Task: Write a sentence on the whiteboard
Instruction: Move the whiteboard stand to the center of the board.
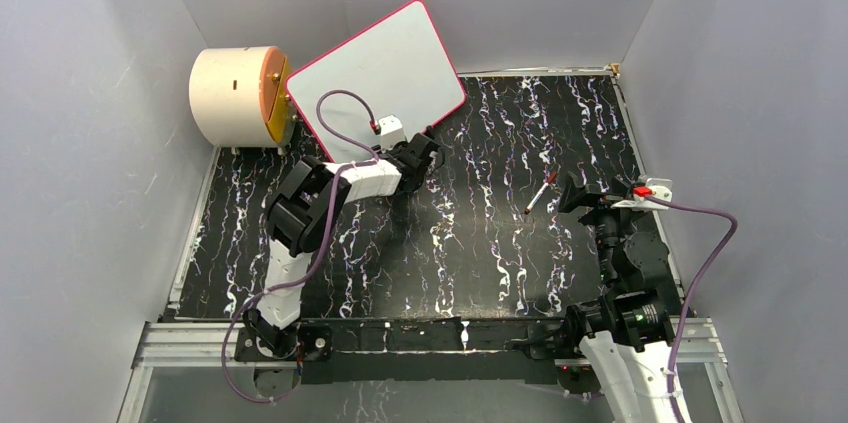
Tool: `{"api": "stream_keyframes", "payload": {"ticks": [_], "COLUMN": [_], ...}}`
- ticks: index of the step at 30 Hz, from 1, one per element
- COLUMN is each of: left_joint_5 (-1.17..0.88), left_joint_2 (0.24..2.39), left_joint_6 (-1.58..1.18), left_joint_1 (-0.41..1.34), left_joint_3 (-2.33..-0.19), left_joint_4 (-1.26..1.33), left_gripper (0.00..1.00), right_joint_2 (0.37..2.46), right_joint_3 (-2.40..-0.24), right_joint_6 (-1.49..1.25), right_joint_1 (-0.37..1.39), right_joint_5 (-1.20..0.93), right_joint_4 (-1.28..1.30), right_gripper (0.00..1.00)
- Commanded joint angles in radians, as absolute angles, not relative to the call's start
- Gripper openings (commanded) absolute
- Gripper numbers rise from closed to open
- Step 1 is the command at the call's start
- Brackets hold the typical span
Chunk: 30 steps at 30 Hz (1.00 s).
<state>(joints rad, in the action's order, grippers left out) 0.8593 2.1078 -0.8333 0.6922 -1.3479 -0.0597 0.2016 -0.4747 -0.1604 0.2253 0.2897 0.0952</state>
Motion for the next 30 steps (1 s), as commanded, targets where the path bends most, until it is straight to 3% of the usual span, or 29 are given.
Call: {"api": "stream_keyframes", "payload": {"ticks": [1, 8, 14, 30], "left_joint_5": [0.900, 0.872, 0.834, 0.661], "left_joint_2": [2.087, 2.049, 1.998, 1.714], "left_joint_6": [-0.829, -0.801, -0.747, -0.753], "left_joint_1": [0.667, 0.665, 0.665, 0.717], "left_joint_3": [-1.321, -1.254, -1.175, -0.834], "left_joint_4": [-0.046, -0.035, -0.017, -0.005], "left_gripper": [0.38, 0.22, 0.01, 0.00], "right_joint_2": [0.186, 0.187, 0.187, 0.162], "right_joint_3": [-0.469, -0.469, -0.470, -0.474], "right_joint_6": [-0.145, -0.144, -0.144, -0.148], "right_joint_1": [0.233, 0.232, 0.233, 0.234], "right_joint_5": [0.308, 0.307, 0.298, 0.288], "right_joint_4": [0.032, 0.035, 0.037, 0.053], "right_gripper": [0.99, 0.99, 0.99, 0.99]}}
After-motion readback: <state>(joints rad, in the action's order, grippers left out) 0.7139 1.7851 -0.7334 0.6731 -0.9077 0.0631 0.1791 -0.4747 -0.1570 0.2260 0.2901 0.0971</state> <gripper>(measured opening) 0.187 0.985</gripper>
